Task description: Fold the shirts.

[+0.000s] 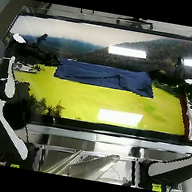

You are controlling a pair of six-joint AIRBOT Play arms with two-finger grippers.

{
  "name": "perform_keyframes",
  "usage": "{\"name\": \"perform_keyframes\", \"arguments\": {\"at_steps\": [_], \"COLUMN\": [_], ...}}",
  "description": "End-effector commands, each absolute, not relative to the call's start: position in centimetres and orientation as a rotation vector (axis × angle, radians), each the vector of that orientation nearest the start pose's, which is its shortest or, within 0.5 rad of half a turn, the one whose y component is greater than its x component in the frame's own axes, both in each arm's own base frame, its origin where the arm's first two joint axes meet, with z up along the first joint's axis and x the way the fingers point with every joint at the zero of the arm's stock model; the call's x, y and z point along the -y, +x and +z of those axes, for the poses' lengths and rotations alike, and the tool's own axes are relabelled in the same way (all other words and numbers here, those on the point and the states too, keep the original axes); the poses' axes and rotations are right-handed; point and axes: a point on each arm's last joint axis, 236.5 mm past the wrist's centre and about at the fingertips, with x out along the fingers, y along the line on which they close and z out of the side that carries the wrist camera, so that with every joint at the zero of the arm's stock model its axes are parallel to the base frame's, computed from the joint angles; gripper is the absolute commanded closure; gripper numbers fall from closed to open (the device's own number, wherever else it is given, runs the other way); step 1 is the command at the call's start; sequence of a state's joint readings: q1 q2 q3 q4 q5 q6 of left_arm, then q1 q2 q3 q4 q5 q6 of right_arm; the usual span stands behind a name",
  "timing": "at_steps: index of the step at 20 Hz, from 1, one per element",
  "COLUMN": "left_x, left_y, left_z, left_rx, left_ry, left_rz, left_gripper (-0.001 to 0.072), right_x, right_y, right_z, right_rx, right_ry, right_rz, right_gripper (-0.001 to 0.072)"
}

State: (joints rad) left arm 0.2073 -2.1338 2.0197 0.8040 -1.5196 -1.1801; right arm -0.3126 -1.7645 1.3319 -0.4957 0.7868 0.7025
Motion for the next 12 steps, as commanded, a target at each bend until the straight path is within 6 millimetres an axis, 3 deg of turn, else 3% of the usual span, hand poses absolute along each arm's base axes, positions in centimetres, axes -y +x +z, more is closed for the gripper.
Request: {"name": "perform_keyframes", "arguments": {"at_steps": [1,3,7,9,12], "left_x": [3.3,1.6,0.1,0.1,0.7], "left_y": [52.0,51.9,50.5,50.0,50.6], "left_z": [-2.0,-1.0,0.3,1.3,2.9], "left_rx": [-1.332,-1.3,-1.284,-1.283,-1.247], "left_ry": [-0.517,-0.549,-0.597,-0.586,-0.549], "left_rz": [-0.64,-0.596,-0.558,-0.568,-0.579], "left_gripper": [0.0423,0.0423,0.043,0.0707,0.0708], "right_x": [4.0,4.1,2.3,1.8,0.5], "right_y": [54.0,53.0,51.1,50.4,50.1], "right_z": [-2.4,-3.5,-7.9,-9.6,-10.4], "right_rx": [-0.858,-0.914,-1.06,-1.112,-1.136], "right_ry": [0.525,0.586,0.716,0.764,0.789], "right_rz": [0.311,0.311,0.343,0.348,0.381], "right_gripper": [-0.0003,-0.0003,-0.0003,-0.0003,-0.0003]}}
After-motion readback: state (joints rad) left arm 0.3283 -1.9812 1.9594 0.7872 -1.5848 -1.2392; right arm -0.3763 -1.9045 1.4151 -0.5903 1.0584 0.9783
